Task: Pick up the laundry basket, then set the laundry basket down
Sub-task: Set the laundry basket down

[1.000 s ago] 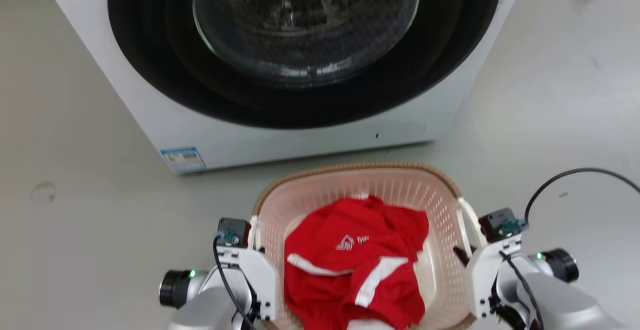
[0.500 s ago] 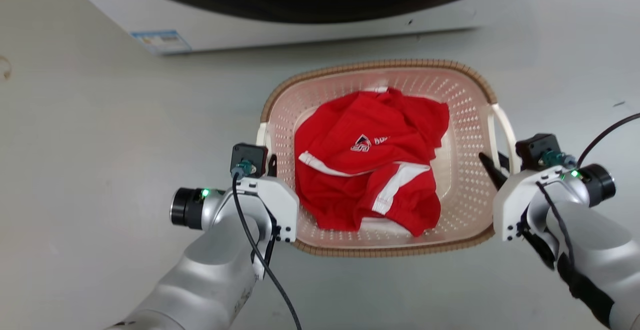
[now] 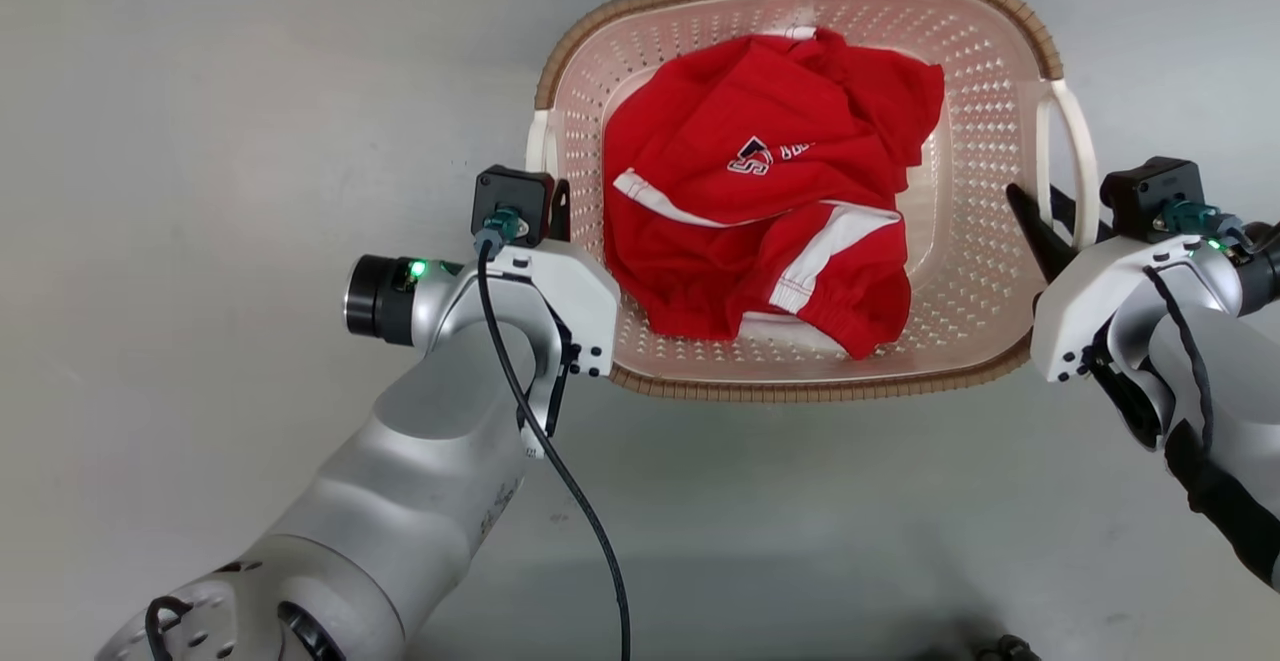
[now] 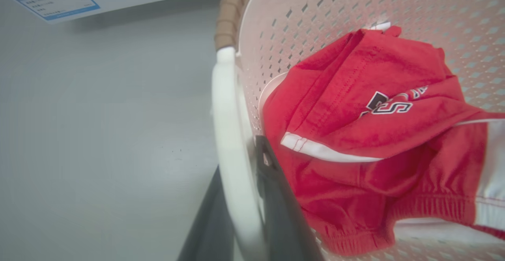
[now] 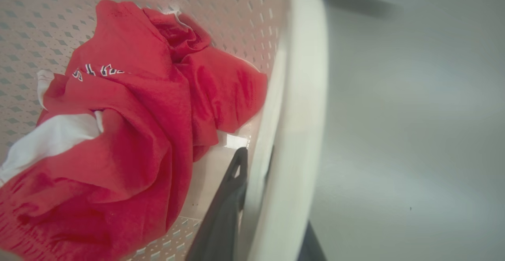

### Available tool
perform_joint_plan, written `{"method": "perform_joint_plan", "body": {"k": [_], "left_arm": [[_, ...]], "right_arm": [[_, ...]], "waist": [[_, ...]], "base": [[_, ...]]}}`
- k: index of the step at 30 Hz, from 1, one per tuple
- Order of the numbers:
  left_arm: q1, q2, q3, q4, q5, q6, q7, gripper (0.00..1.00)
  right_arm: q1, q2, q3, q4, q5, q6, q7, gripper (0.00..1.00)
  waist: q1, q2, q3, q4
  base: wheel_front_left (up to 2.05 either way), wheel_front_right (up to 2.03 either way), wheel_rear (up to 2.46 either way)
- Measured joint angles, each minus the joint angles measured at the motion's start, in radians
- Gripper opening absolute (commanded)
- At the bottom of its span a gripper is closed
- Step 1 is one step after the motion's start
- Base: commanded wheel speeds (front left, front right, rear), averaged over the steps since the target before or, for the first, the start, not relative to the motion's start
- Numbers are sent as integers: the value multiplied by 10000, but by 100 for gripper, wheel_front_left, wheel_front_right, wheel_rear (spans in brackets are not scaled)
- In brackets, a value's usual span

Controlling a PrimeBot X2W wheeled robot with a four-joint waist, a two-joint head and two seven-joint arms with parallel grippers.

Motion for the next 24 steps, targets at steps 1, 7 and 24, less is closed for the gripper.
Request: {"method": "perform_joint_plan", "body": {"k": [1, 7, 24], "left_arm": [[-110, -4, 81, -59, 109, 17, 0, 0], [-128, -6, 353, -194, 368, 88, 0, 0], [-128, -21, 537, -205, 673, 71, -2, 0]], "right_arm": [[-12, -42, -173, -44, -153, 0, -4, 0], [-20, -94, -523, -121, -435, 8, -6, 0], [-11, -82, -757, -107, -673, 10, -8, 0]], "waist": [[0, 0, 200, 61], [0, 0, 421, 176], [0, 0, 576, 133]], "base": [[0, 0, 0], [0, 0, 0], [0, 0, 0]]}}
